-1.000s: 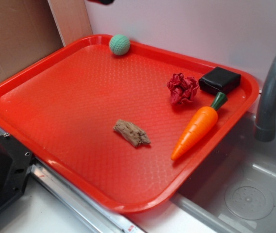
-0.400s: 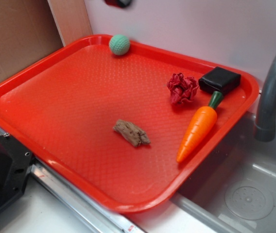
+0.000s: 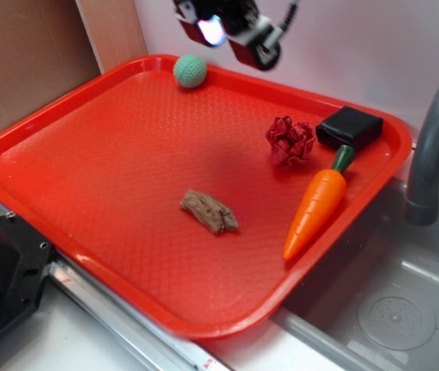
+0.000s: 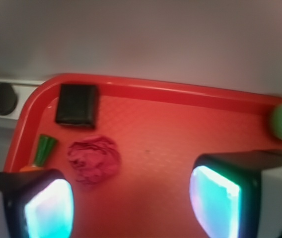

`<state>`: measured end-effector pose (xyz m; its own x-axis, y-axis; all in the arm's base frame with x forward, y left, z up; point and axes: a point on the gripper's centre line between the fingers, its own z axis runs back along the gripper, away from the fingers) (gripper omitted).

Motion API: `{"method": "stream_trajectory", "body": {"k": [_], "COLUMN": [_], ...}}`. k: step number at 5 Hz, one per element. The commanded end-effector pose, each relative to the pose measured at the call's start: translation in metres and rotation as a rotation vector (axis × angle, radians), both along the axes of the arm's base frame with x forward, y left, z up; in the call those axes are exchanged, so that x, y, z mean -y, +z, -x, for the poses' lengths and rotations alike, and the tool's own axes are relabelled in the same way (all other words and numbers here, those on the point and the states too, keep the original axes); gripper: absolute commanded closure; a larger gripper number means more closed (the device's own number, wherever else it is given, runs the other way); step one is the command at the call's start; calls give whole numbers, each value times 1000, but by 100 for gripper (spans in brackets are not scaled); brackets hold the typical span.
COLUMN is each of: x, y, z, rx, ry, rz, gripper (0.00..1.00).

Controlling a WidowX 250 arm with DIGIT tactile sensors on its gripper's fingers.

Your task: Grab the black box.

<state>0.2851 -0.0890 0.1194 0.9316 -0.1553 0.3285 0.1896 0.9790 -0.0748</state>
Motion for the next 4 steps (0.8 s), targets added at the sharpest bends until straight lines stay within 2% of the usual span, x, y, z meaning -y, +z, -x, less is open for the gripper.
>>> {"method": "stream_trajectory", "body": {"k": [1, 2, 4], "x": [32, 48, 53], "y": [-33, -50, -36], "z": [-43, -59, -45], "rx": [7, -50, 8], "ry": [-60, -92, -135], "rz": [62, 69, 149], "gripper": [0, 0, 0]}}
